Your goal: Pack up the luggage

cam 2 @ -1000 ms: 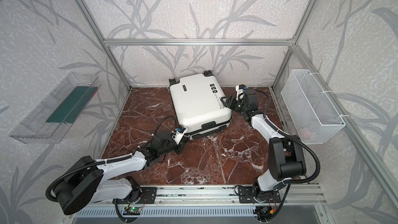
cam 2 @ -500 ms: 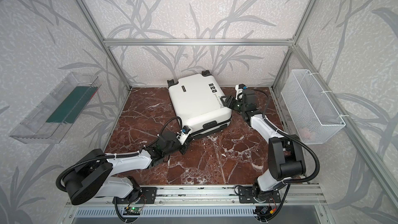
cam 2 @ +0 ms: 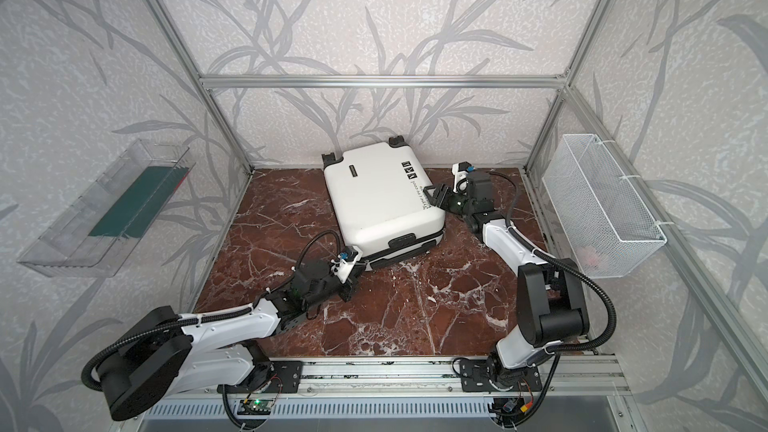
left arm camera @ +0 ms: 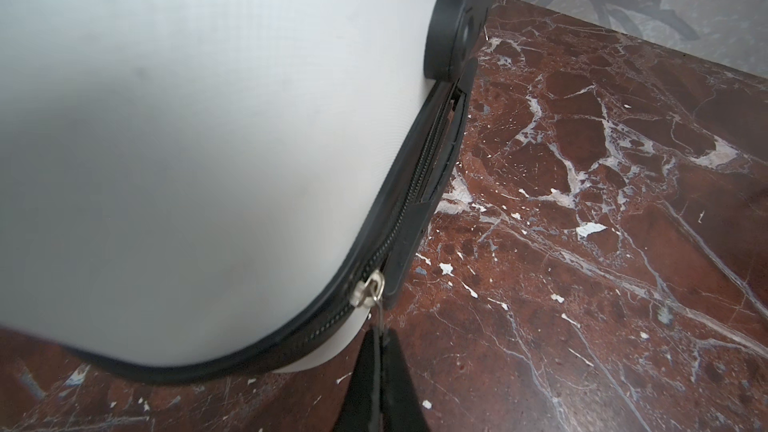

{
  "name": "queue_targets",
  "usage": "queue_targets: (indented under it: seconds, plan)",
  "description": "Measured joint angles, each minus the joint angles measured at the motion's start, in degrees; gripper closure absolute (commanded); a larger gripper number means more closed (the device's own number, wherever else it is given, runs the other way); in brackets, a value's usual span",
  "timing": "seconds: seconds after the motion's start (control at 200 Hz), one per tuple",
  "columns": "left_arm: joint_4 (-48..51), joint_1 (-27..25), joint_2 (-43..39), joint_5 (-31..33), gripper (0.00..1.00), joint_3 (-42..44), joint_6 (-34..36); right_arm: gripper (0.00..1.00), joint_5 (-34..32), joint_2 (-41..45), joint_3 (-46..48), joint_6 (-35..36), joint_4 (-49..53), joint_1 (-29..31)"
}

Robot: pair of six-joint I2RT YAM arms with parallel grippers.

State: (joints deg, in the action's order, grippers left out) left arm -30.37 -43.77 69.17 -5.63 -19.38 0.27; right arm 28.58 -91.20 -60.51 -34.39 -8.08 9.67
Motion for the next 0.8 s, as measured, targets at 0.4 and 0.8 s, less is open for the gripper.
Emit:
queue_targets:
  seconds: [0.4,0.8]
  plan:
    - [-1.6,-0.4,-5.1,-0.5,1.00,1.0,-0.9,0.34,1.0,-0.3,-0.3,0.0,0.4,0.2]
    - [-5.0,-1.0,0.7,-0.2,0.80,1.0,-2.1,0.34,1.1,-0.3,-0.5,0.0,0.6,0.2]
